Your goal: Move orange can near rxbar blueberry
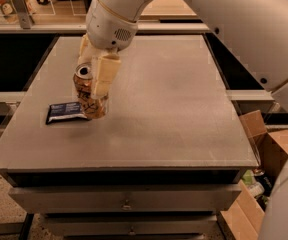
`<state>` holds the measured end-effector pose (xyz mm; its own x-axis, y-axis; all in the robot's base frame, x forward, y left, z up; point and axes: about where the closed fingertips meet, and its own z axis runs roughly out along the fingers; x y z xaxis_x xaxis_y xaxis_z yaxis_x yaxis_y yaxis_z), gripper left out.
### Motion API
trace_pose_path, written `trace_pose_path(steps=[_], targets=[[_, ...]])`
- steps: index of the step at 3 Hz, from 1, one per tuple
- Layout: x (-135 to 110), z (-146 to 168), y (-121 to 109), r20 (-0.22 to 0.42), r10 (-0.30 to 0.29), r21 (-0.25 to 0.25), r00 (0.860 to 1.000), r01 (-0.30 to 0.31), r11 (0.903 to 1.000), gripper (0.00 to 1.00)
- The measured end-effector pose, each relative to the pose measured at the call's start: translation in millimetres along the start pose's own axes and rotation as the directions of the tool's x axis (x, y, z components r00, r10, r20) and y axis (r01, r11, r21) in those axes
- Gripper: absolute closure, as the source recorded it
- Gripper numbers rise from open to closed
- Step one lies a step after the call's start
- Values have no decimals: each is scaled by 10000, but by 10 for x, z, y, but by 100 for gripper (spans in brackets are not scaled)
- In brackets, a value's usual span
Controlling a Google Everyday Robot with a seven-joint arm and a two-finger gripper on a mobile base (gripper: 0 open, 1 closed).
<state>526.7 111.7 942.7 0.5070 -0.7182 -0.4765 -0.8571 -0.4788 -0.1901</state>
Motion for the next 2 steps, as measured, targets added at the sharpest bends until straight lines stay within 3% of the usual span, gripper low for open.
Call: trace_pose_path(steps=[2], targets=[[164,179,-118,-179,1,-101,9998,-3,9999,59]])
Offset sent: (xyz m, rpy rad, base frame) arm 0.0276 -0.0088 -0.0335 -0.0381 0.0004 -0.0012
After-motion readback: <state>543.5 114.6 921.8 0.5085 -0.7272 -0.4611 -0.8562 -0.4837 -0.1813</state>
